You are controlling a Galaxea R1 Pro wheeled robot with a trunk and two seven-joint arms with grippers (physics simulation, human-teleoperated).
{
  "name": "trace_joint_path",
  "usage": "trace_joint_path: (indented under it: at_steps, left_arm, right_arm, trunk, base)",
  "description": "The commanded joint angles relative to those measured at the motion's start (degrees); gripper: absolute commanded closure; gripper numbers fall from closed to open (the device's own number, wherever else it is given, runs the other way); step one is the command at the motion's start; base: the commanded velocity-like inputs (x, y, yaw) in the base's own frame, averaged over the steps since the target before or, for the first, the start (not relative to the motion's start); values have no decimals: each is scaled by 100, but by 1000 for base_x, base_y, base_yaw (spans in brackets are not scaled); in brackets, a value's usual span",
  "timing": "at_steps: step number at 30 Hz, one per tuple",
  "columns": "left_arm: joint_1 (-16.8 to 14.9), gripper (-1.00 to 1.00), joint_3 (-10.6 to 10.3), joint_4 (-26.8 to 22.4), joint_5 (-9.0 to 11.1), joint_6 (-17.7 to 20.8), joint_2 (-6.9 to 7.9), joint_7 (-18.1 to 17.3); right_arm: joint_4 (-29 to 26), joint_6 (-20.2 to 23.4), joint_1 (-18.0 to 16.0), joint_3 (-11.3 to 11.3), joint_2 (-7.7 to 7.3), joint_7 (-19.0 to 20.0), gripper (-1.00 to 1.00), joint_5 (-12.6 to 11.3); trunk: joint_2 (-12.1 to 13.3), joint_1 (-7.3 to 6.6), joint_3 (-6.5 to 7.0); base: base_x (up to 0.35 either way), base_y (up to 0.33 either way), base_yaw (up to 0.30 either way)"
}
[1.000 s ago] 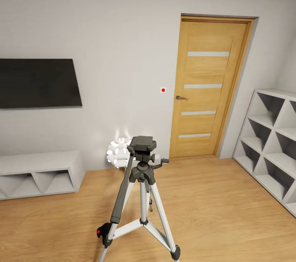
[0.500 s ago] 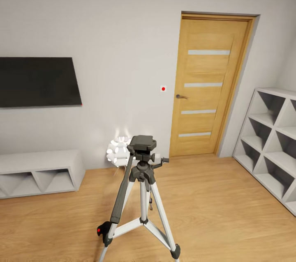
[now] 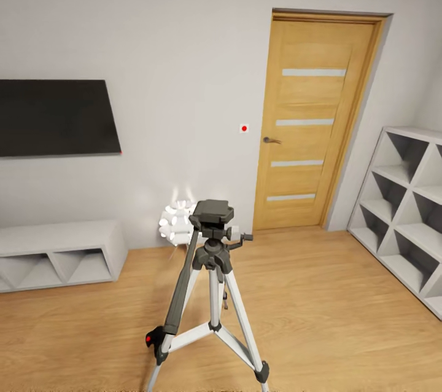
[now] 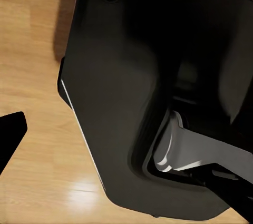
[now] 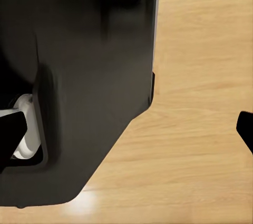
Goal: Attach the digital camera to the camera tripod in the bedroom.
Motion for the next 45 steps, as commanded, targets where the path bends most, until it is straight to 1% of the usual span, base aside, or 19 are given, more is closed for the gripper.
trace_joint_path:
  at_steps: [1,30,38,40,45]
  left_arm:
    - [2,-100,0,-9,25,-8,-1,5]
    - [2,-100,0,-9,25,-8,-1,5]
    - [2,-100,1,-9,25,-8,-1,5]
    - [2,-100,0,-9,25,-8,-1,5]
    - [2,-100,2,-9,25,-8,-1,5]
  right_arm:
    - [0,-18,-1,6,-1,-1,-100,6]
    - [0,-18,-1,6,-1,-1,-100,6]
    - [0,-18,1,6,-7,4,-100,6]
    - [0,-13,0,6,-9,68,-100,12]
    - [0,-14,-1,4,-8,88,-100,12]
  trunk:
    - [-11,3,-19]
    - [-11,3,-282]
    - [-11,3,-298]
    - [-11,3,-299]
    - [-11,3,-299]
  base:
    - [0,0,0]
    - [0,0,0]
    - [0,0,0]
    - [0,0,0]
    - [0,0,0]
